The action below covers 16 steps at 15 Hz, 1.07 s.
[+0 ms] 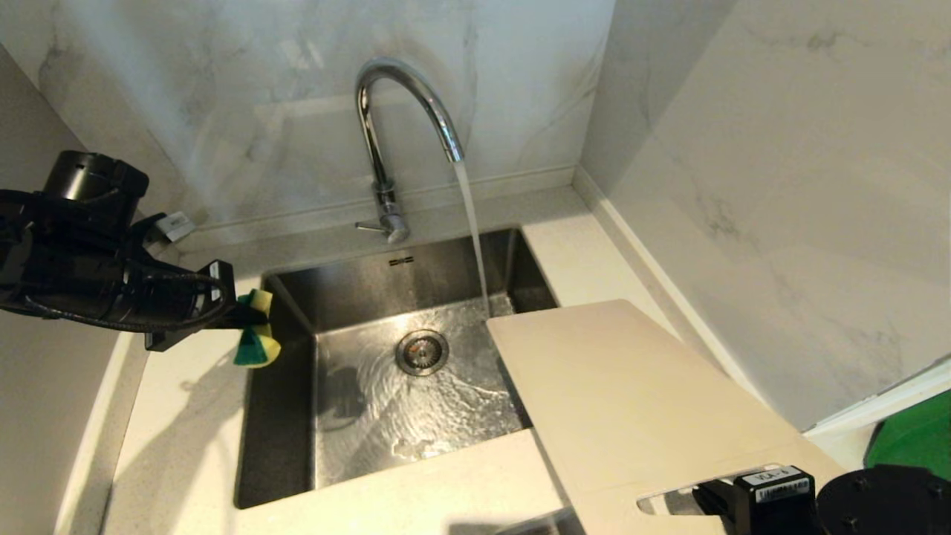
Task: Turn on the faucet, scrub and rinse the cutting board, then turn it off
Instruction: Put down the cutting board
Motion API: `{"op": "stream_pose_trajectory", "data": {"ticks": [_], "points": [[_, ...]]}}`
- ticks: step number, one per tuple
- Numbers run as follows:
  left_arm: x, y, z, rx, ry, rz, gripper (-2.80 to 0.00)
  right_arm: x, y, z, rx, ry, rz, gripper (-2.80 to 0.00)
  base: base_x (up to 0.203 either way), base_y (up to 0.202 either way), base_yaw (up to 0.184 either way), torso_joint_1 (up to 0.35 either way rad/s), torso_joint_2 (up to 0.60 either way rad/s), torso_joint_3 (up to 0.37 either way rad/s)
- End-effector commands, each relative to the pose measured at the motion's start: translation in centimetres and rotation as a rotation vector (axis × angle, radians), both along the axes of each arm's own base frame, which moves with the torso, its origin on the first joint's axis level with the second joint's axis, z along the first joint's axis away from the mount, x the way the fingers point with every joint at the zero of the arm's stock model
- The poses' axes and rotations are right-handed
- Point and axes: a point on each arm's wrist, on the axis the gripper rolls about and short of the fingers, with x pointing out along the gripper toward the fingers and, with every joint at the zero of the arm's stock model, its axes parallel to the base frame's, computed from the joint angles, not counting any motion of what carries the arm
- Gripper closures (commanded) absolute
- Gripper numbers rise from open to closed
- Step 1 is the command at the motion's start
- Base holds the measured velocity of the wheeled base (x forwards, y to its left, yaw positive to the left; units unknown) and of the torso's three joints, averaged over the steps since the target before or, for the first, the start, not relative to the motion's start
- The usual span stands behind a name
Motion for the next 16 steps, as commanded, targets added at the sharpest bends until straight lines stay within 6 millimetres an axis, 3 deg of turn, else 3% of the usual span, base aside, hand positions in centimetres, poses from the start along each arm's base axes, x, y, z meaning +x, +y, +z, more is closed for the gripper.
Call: {"op": "stream_pose_trajectory", "data": {"ticks": [1,16], "points": [[0.0,0.0,0.0,-0.004,0.001,0.0,0.0,0.1,-0.2,-1.1,-0.036,0.051,-0.002,0.0,0.0,0.0,0.0,0.0,0.0,0.0],[1.5,-0.4,-0.4,-0.03,-0.034,-0.026,0.0,4.1,1.3,-7.0,0.049,0.443,0.127,0.0,0.0,0.0,0.0,0.0,0.0,0.0]]}}
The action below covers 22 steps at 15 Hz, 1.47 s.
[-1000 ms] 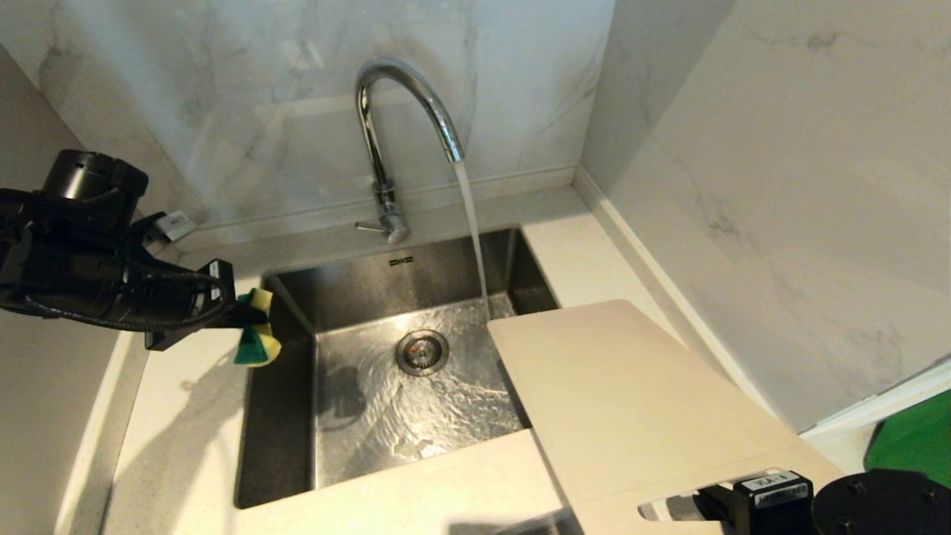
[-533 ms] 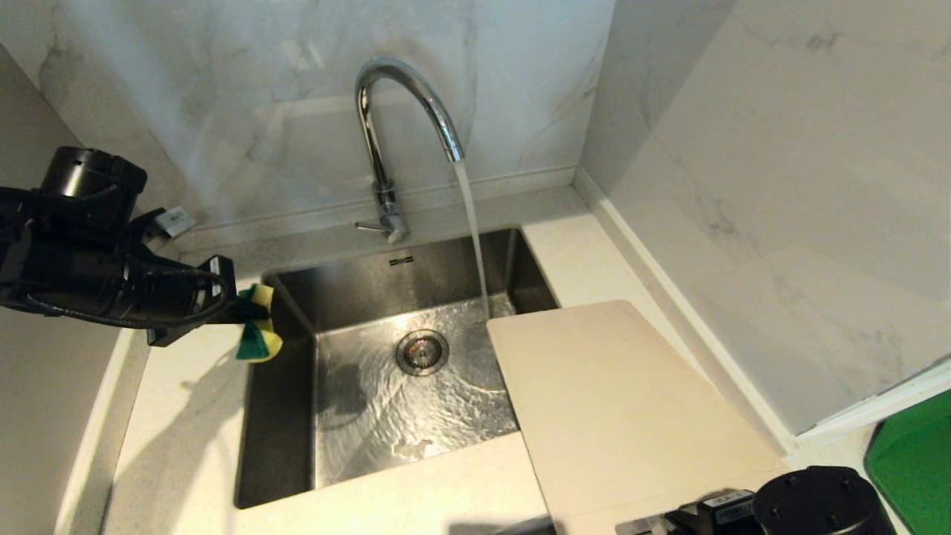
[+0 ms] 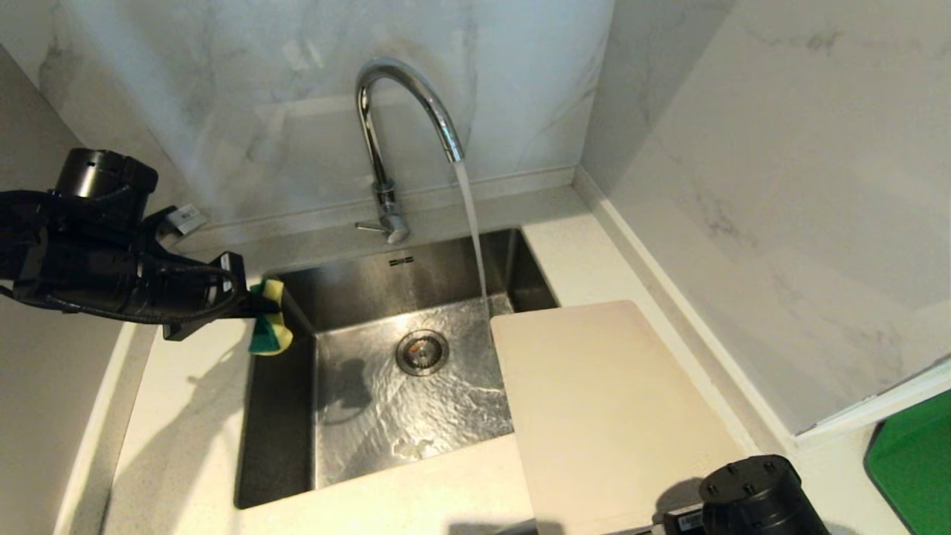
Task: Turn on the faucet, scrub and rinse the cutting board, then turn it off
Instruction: Put down the cutting board
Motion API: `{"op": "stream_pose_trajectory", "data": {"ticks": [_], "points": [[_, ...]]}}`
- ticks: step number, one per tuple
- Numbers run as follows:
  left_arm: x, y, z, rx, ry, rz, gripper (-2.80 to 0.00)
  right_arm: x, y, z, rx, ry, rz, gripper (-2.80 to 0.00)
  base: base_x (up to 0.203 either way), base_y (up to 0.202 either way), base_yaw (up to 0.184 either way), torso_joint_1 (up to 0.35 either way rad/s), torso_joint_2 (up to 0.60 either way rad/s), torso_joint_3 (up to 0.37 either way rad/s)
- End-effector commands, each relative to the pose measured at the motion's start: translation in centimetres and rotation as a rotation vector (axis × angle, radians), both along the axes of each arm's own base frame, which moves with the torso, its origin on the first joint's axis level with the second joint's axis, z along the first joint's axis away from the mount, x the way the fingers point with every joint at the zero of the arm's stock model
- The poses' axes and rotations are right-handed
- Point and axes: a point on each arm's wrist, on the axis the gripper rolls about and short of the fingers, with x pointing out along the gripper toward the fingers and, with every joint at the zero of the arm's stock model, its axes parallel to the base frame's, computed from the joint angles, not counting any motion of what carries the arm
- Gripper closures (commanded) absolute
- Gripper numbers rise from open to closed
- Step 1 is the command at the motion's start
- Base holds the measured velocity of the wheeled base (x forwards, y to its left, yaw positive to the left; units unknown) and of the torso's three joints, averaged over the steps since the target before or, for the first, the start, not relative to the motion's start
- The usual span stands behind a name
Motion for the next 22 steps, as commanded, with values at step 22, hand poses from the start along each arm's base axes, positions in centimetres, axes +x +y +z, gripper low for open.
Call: {"op": "stream_pose_trajectory", "data": {"ticks": [22], "points": [[1.5,-0.2,-0.3,-0.002,0.003,0.005,0.0,3.6,0.1,-7.0,-0.023,0.167,-0.044,0.0,0.0,0.0,0.0,0.0,0.0,0.0]]}}
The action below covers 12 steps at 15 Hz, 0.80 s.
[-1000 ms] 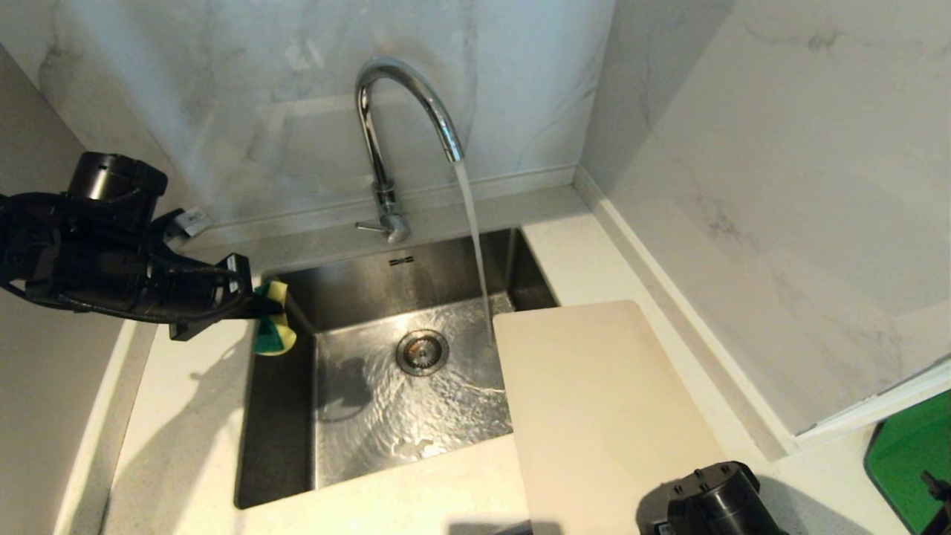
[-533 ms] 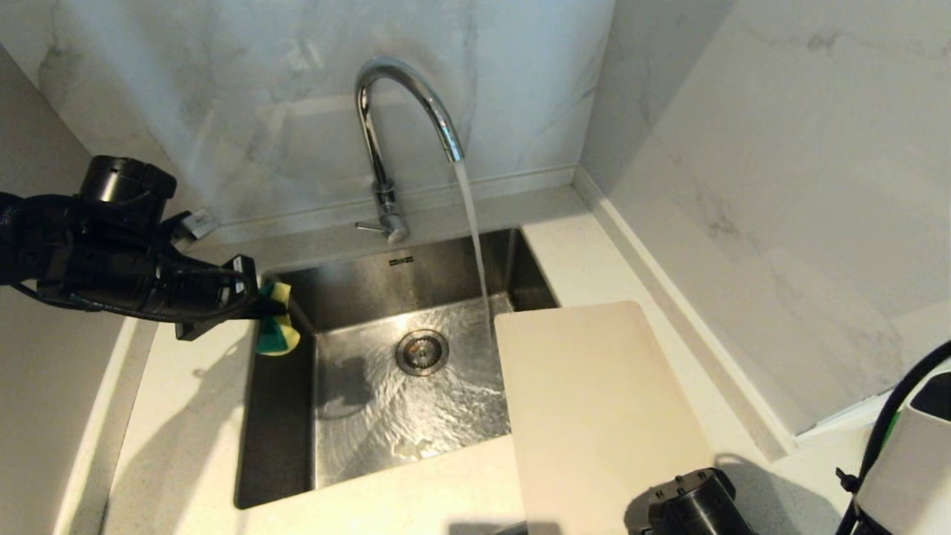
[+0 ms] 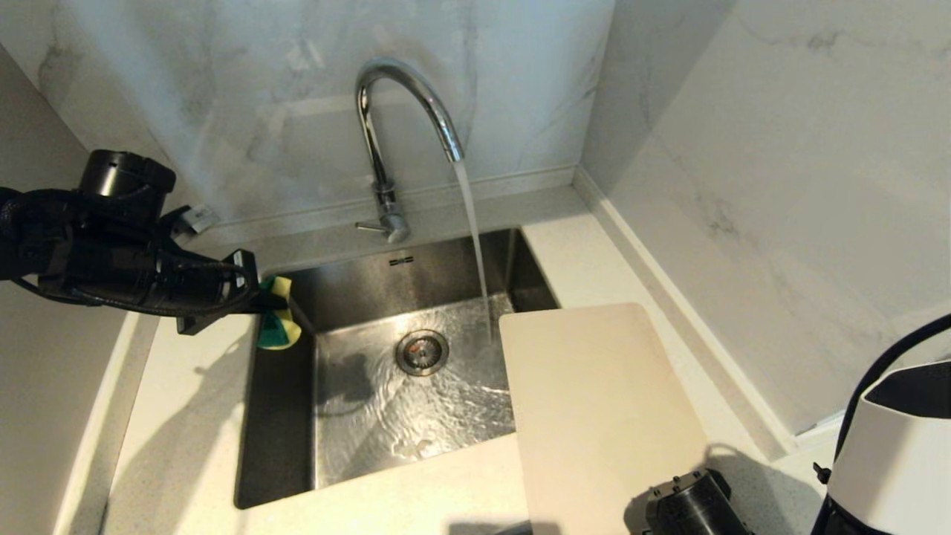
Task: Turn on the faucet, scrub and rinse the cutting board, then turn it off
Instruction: Put down the cutting board
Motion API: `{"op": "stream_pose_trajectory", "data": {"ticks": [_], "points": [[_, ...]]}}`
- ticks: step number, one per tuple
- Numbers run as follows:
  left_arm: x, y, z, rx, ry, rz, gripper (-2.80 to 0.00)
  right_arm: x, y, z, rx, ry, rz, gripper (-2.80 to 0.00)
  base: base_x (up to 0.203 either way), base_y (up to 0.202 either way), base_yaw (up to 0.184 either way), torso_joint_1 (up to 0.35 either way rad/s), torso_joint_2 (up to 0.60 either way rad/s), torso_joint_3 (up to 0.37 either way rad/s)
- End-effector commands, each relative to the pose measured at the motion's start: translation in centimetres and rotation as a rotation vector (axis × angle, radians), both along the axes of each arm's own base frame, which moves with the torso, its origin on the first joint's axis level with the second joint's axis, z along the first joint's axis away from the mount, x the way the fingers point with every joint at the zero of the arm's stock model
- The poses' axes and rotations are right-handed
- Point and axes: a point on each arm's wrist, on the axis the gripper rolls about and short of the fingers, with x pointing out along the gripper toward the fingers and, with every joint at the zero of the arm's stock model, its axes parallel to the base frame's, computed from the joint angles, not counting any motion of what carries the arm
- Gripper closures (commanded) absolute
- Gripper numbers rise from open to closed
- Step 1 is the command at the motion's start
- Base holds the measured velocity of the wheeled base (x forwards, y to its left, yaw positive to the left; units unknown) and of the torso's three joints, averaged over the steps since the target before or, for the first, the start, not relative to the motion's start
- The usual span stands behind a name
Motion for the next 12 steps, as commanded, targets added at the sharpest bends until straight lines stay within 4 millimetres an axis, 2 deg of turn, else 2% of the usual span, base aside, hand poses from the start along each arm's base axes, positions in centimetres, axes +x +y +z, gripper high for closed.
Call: {"op": "stream_pose_trajectory", "data": {"ticks": [1,3,4,12], "points": [[0.0,0.0,0.0,-0.002,0.001,0.002,0.0,0.4,0.0,-0.2,-0.001,-0.003,-0.002,0.0,0.0,0.0,0.0,0.0,0.0,0.0],[0.0,0.0,0.0,-0.003,0.001,0.0,0.0,0.3,0.0,0.0,0.014,-0.005,0.0,0.0,0.0,0.0,0.0,0.0,0.0,0.0],[0.0,0.0,0.0,-0.003,0.0,0.0,0.0,0.3,0.0,0.1,0.017,-0.006,0.003,-2.8,0.0,0.0,0.0,0.0,0.0,0.0],[-0.3,0.0,0.8,-0.011,-0.016,0.005,0.0,-0.6,-0.5,1.4,0.042,-0.051,0.008,-2.8,0.0,0.0,0.0,0.0,0.0,0.0]]}}
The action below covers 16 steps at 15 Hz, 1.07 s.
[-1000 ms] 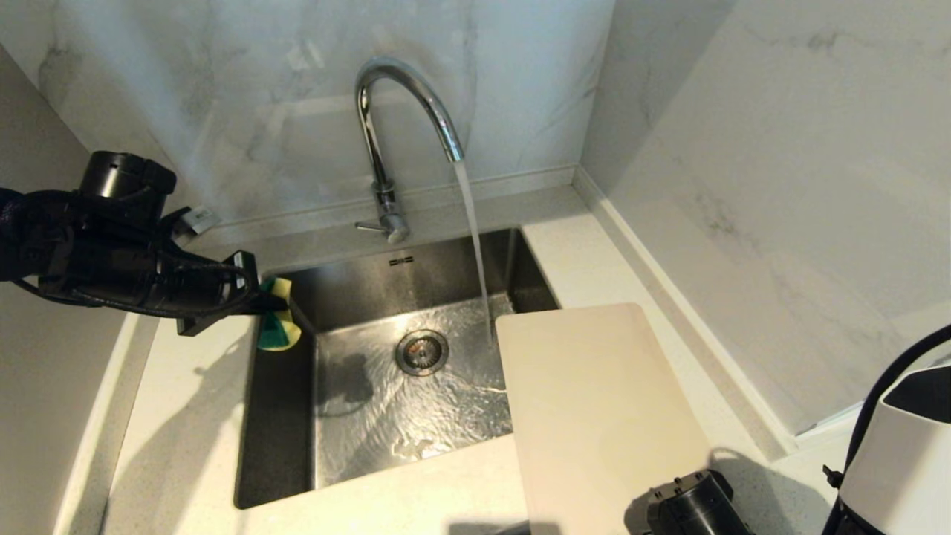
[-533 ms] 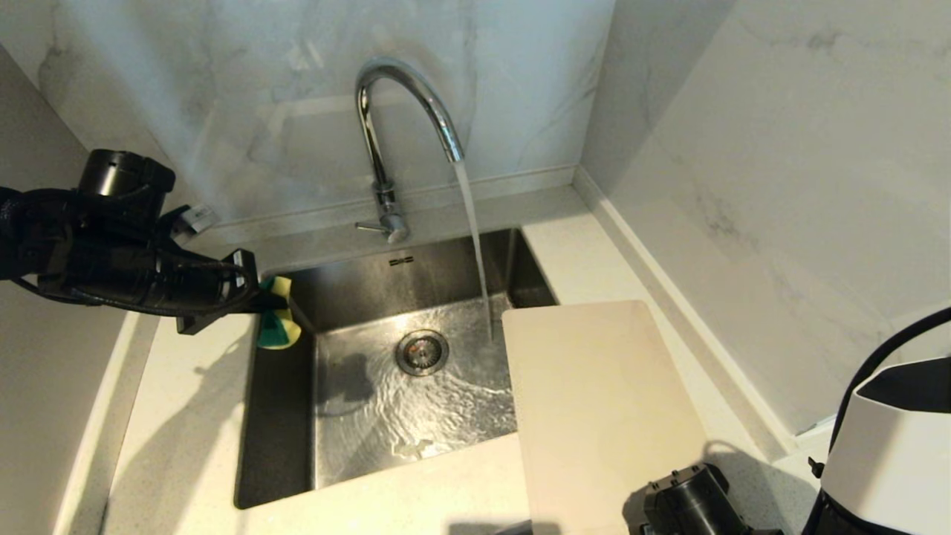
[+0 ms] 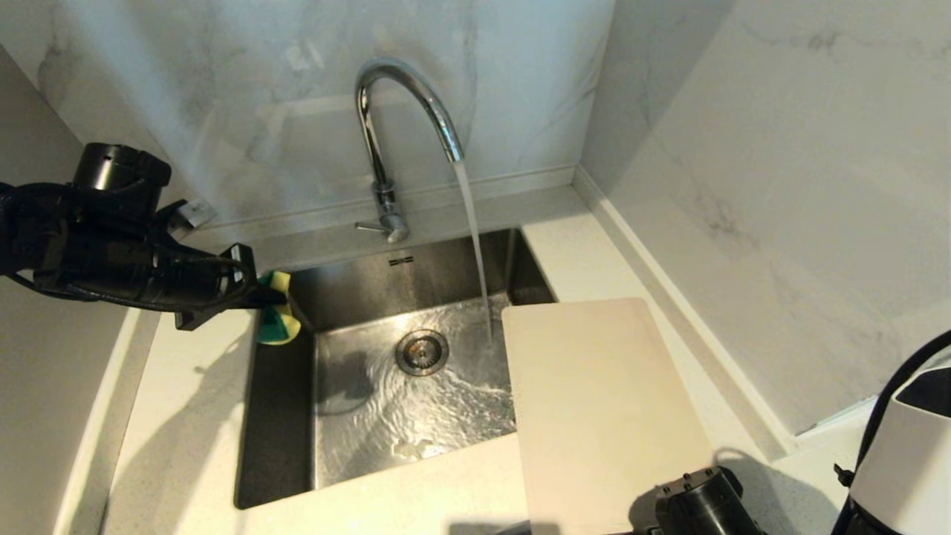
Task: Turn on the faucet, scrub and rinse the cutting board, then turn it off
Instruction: Put down the cutting board, then put down the cleaning cloth
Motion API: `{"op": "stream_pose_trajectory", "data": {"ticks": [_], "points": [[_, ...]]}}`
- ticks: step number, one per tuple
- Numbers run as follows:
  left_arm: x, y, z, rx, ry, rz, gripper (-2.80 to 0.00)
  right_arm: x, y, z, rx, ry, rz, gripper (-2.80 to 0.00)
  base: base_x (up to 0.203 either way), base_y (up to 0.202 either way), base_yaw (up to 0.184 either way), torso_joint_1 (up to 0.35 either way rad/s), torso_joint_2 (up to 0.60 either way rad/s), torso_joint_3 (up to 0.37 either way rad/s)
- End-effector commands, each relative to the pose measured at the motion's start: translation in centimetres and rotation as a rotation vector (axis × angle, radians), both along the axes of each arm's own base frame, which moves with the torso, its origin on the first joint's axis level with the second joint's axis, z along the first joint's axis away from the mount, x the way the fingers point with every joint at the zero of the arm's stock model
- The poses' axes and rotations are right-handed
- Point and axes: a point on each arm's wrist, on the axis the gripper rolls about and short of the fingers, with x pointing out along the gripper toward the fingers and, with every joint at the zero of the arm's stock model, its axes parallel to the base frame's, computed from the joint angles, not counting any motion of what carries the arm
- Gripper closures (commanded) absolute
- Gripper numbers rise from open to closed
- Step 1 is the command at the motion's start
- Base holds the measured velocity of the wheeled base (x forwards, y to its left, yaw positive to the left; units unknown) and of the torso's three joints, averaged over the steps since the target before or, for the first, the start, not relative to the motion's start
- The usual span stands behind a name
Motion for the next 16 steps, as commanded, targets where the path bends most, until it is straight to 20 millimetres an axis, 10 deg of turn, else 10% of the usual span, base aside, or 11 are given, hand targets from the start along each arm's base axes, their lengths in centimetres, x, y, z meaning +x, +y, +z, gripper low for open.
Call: {"op": "stream_pose_trajectory", "data": {"ticks": [1,16], "points": [[-0.2,0.0,0.3,-0.004,-0.005,0.002,0.0,-0.4,-0.2,1.1,0.024,-0.047,0.008,-2.8,0.0,0.0,0.0,0.0,0.0,0.0],[-3.2,-0.3,2.8,0.01,-0.031,0.025,0.0,-2.1,-0.9,8.4,0.297,-0.338,0.021,-2.8,0.0,0.0,0.0,0.0,0.0,0.0]]}}
